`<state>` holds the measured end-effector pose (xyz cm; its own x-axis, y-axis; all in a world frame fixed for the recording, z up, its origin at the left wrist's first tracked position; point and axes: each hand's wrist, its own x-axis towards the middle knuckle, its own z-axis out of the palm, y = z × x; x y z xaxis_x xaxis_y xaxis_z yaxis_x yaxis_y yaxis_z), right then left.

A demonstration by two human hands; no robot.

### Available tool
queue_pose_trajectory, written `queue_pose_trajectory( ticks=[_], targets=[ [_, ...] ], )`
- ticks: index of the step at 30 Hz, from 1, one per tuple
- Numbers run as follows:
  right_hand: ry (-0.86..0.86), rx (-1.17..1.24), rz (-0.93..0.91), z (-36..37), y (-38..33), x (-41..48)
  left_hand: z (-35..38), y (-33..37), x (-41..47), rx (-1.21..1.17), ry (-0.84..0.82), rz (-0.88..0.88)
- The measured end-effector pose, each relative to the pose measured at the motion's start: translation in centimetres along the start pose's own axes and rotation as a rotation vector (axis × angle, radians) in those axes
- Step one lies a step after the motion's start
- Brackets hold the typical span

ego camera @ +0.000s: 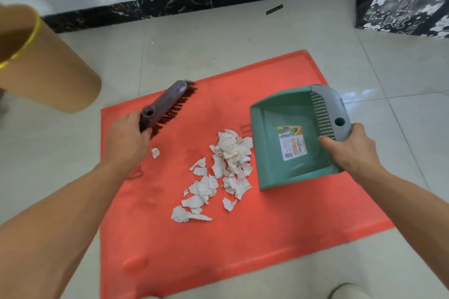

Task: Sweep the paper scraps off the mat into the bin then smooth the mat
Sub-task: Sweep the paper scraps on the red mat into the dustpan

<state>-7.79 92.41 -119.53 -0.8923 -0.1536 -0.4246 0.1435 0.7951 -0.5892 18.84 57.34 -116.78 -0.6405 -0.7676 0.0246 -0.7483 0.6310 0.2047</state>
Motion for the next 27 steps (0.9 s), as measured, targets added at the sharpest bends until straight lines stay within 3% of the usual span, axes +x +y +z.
queue_pose_trajectory(
  ticks=[3,7,12,20,23,27],
  targets=[
    [-0.011,-0.007,-0.009,0.3,-0.1,-0.1,-0.4,-3.7,-1.5,0.114,-0.014,-0.22],
    [-0.007,-0.003,-0.009,0.6,0.2,0.0,0.6,-5.8,-3.6,0.148,-0.154,-0.404],
    [0.0,0.008,-0.03,0.7,0.0,-0.2,2.5,-2.9,-5.2,0.051,-0.209,-0.352],
    [0.007,0.011,-0.089,0.5,-0.8,-0.3,3.0,2.4,-5.1,-0.072,-0.148,-0.241],
    [-0.008,0.0,-0.088,0.4,-0.4,-0.3,2.5,2.1,-4.6,-0.07,-0.077,-0.302],
    [-0.01,0.03,-0.072,0.4,-0.1,-0.7,2.5,0.2,-5.5,0.038,-0.133,-0.446]
  ],
)
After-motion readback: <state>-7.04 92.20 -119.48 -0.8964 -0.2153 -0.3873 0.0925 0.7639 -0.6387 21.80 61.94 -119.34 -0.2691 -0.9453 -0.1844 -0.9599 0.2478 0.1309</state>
